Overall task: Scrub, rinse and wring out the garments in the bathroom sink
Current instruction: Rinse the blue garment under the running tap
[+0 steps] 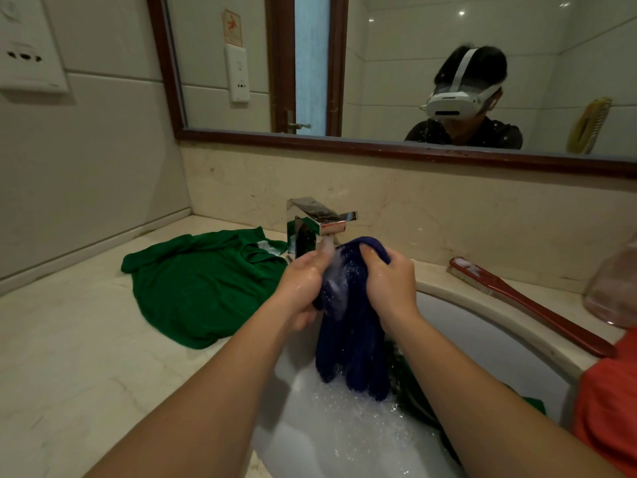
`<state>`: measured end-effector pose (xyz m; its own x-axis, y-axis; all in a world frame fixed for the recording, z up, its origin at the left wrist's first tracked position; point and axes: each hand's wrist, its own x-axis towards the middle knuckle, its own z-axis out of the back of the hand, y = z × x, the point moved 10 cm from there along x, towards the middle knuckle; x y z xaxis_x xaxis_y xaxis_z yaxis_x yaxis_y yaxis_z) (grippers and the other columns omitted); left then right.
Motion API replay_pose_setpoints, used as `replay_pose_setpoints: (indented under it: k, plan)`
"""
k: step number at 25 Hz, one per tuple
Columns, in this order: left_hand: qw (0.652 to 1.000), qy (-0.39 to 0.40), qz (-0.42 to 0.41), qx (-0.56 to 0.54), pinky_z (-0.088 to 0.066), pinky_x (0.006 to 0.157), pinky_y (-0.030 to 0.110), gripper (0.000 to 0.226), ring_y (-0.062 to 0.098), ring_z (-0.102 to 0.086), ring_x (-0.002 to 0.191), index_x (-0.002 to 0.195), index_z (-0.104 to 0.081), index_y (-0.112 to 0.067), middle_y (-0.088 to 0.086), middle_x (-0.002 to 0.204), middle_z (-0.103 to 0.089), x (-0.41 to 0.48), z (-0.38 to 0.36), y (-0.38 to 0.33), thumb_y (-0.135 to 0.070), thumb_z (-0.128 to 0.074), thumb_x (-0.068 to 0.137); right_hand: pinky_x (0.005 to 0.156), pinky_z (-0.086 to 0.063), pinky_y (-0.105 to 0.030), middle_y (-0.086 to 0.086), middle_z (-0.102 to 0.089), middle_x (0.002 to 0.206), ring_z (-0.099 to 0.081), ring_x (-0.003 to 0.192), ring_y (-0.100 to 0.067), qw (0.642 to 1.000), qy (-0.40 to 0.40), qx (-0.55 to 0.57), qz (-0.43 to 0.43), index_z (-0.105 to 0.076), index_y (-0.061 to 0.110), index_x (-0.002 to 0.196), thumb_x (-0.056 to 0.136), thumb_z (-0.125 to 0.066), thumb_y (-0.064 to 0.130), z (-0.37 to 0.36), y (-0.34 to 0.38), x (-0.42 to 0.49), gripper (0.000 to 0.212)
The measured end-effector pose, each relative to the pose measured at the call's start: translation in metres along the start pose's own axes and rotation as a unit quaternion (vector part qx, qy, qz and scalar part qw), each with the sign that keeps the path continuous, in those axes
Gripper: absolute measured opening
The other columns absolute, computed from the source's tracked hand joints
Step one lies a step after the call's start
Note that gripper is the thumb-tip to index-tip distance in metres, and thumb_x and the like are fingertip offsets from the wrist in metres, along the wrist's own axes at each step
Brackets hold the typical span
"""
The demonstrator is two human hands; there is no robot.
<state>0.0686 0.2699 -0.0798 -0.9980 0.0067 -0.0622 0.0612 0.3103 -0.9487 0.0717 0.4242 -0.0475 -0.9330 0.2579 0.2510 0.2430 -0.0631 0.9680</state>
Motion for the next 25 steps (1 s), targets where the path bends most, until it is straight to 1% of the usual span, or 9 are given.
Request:
replay_pose_setpoints:
  k: [3,6,10,12,14,15,19,21,25]
  plan:
    - [0.999,-0.019,0.022,-0.015,-0.058,0.094,0.048,0.038,0.035,-0.072,0.100,0.114,-0.072,-0.008,0.019,0.107,-0.075,0.000,0.002,0.003,-0.041,-0.066,0.096,0.081,-0.055,-0.036,0.004,-0.072,0.094,-0.067,0.091,-0.015,1.000,-0.021,0.013,0.006,-0.071,0.024,0.099,0.098,-0.064,0.024,0.001,0.005,-0.001,0.007]
    - [0.994,-0.107,0.011,0.026,-0.060,0.086,0.043,0.031,0.031,-0.074,0.091,0.102,-0.076,-0.011,0.013,0.096,-0.078,0.001,0.024,0.000,-0.040,-0.065,0.097,0.083,-0.057,-0.033,0.006,-0.071,0.101,-0.067,0.096,-0.015,0.999,0.031,0.000,-0.007,-0.070,0.026,0.106,0.099,-0.063,0.024,-0.012,0.000,-0.003,0.010]
    - [0.977,-0.181,-0.095,0.058,-0.060,0.074,0.038,0.036,0.028,-0.074,0.079,0.086,-0.075,-0.008,0.011,0.081,-0.076,-0.002,0.047,-0.024,-0.036,-0.059,0.102,0.086,-0.059,-0.034,0.010,-0.071,0.104,-0.070,0.097,-0.011,0.991,0.136,-0.014,0.013,-0.067,0.032,0.111,0.092,-0.075,0.035,-0.040,-0.001,-0.013,0.020]
    - [0.959,-0.211,-0.147,0.119,-0.052,0.061,0.026,0.042,0.021,-0.067,0.066,0.076,-0.071,-0.005,0.009,0.070,-0.070,-0.008,0.052,-0.038,-0.034,-0.056,0.103,0.081,-0.059,-0.032,0.008,-0.074,0.095,-0.071,0.089,-0.011,0.984,0.172,-0.020,0.050,-0.071,0.026,0.104,0.091,-0.076,0.034,-0.050,0.005,-0.019,0.016]
    - [0.942,-0.211,-0.184,0.184,-0.040,0.048,0.017,0.046,0.012,-0.055,0.056,0.070,-0.065,-0.006,0.006,0.063,-0.062,-0.012,0.050,-0.048,-0.034,-0.053,0.105,0.078,-0.057,-0.036,0.004,-0.074,0.087,-0.071,0.083,-0.015,0.982,0.160,-0.055,0.082,-0.072,0.023,0.096,0.097,-0.069,0.037,-0.051,0.009,-0.021,0.014]
    - [0.938,-0.204,-0.192,0.204,-0.038,0.046,0.015,0.046,0.012,-0.054,0.056,0.073,-0.064,-0.005,0.008,0.065,-0.062,-0.011,0.047,-0.049,-0.035,-0.053,0.105,0.079,-0.057,-0.039,0.003,-0.074,0.088,-0.071,0.084,-0.016,0.985,0.141,-0.063,0.080,-0.072,0.023,0.096,0.100,-0.064,0.038,-0.049,0.007,-0.018,0.017]
    - [0.948,-0.148,-0.205,0.191,-0.048,0.063,0.011,0.019,0.008,-0.067,0.081,0.095,-0.070,-0.015,-0.003,0.087,-0.071,-0.008,0.030,-0.045,-0.034,-0.066,0.097,0.080,-0.055,-0.035,0.003,-0.074,0.092,-0.070,0.090,-0.015,0.996,0.053,-0.059,0.033,-0.072,0.020,0.100,0.103,-0.058,0.032,-0.028,-0.006,-0.004,0.019]
    - [0.944,-0.120,-0.220,0.216,-0.052,0.070,0.016,0.006,0.006,-0.068,0.083,0.092,-0.069,-0.024,-0.005,0.089,-0.072,-0.009,0.020,-0.044,-0.029,-0.072,0.093,0.077,-0.052,-0.031,0.003,-0.074,0.093,-0.069,0.090,-0.014,0.998,0.032,-0.045,0.011,-0.072,0.019,0.101,0.104,-0.056,0.031,-0.022,-0.009,0.000,0.021]
    - [0.937,-0.149,-0.230,0.214,-0.047,0.060,0.008,0.023,-0.003,-0.062,0.071,0.081,-0.066,-0.030,-0.009,0.079,-0.069,-0.014,0.027,-0.050,-0.012,-0.066,0.095,0.073,-0.050,-0.026,0.004,-0.074,0.091,-0.068,0.087,-0.011,0.998,0.060,-0.028,0.008,-0.073,0.020,0.099,0.104,-0.057,0.031,-0.028,-0.006,-0.006,0.020]
